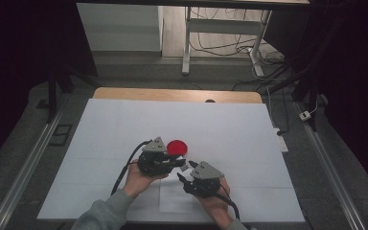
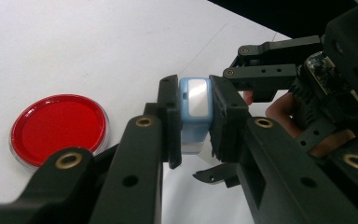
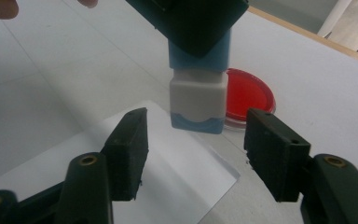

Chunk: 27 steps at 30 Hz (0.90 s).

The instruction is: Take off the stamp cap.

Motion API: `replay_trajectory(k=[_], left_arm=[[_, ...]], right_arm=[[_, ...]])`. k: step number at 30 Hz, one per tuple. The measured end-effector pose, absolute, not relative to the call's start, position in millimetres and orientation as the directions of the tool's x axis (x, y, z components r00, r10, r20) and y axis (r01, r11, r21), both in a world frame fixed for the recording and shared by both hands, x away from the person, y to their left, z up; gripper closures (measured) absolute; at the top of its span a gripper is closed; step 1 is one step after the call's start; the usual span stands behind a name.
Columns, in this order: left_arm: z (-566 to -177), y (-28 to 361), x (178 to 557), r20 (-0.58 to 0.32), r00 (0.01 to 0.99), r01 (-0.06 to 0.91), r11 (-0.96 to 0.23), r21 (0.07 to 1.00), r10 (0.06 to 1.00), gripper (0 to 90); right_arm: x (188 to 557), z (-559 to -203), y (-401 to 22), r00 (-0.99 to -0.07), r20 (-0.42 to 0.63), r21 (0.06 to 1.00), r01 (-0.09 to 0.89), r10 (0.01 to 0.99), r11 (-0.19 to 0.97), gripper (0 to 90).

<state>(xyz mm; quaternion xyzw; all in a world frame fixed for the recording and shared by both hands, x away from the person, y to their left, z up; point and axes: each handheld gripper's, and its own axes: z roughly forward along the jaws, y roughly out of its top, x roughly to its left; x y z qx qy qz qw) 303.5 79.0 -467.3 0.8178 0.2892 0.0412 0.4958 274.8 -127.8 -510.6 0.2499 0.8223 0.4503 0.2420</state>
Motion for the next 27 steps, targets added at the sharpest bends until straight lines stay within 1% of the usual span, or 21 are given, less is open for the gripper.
replay_trajectory(k=[2, 3, 9, 22, 27], left_arm=[[-467.4, 78.9, 303.4, -0.22, 0.829, 0.433, -0.339, 0.835, 0.515, 75.7], [-467.4, 78.8, 303.4, -0.221, 0.828, 0.433, -0.338, 0.836, 0.515, 75.7], [-467.7, 78.5, 303.4, -0.22, 0.828, 0.433, -0.34, 0.835, 0.515, 75.8], [-467.2, 79.3, 303.2, -0.221, 0.827, 0.433, -0.335, 0.837, 0.517, 75.7], [-467.3, 79.4, 303.3, -0.222, 0.826, 0.434, -0.334, 0.836, 0.518, 75.8]], right_arm=[[274.7, -510.6, -127.4, -0.758, -0.172, 0.862, 0.193, 0.629, 0.468, 42.8], [274.5, -510.6, -126.5, -0.758, -0.176, 0.861, 0.191, 0.628, 0.471, 45.0], [274.5, -510.9, -124.3, -0.753, -0.186, 0.859, 0.188, 0.632, 0.477, 50.1], [276.2, -511.8, -123.5, -0.748, -0.177, 0.858, 0.201, 0.64, 0.472, 55.0], [276.3, -512.0, -123.1, -0.747, -0.178, 0.859, 0.2, 0.641, 0.471, 59.1]])
